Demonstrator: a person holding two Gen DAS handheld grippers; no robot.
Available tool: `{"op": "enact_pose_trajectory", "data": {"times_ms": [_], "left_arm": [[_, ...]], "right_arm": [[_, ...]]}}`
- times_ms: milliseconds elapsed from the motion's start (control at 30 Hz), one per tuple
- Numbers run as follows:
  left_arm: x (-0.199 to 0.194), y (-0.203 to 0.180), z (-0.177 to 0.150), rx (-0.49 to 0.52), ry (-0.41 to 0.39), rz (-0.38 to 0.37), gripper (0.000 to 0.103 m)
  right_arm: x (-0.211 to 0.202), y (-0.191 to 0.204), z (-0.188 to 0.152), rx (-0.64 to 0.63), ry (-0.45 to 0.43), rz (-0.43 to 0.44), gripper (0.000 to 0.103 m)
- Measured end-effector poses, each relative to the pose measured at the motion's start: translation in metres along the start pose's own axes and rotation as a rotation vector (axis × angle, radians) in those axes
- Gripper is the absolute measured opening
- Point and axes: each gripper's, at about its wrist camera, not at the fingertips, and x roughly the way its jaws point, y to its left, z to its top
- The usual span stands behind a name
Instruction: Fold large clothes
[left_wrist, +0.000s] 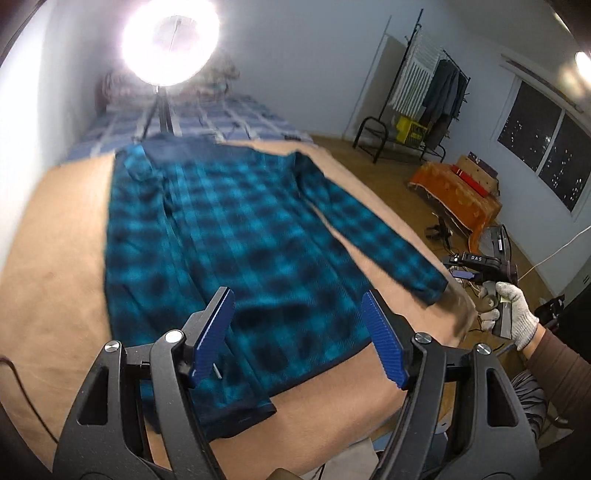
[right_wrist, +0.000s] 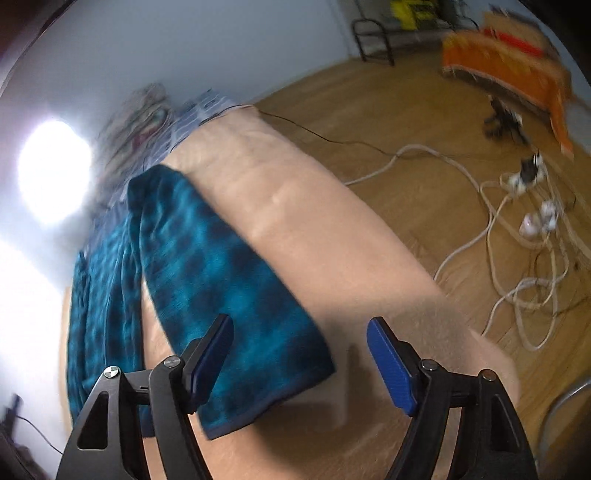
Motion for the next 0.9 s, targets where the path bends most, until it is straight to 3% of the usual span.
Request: {"op": "enact_pose_trajectory", "data": {"times_ms": [167,367,433,533,733,900], "left_arm": [[0.025,0.003,-0.012,0.007,0.058,-0.005,0.074],[0.045,-0.005,-0.021,0.037,0.099,-0.016,0.074],[0.048,-0.008,-0.023,0.057,0.108,-0.011,0.074],[0.046,-0.013,-0.025,0.078,0.107,-0.006,0.074],[0.041,-0.009,-0.024,0.058,0.089,-0.013,0.074],[0.038,0.007,-0.021,-0.023,0.078,-0.042,0.074]], "right_arm": [[0.019,-0.024,-0.005,0.081,0.025,0.053,0.069],[0.029,-0.010,-0.001,0.018,0.043,0.063,0.058],[0.033,-0.006,-0.001,0.007,0.057,0.070,0.018],[0.031,0.003,-0.005,0.020,0.061,0.097,0.005],[-0.002,0.050,0.002,-0.009,-0.024,0.220,0.003],[-0.035,0.129,-0.010,-0.174,-0.078,0.323,0.003]]}}
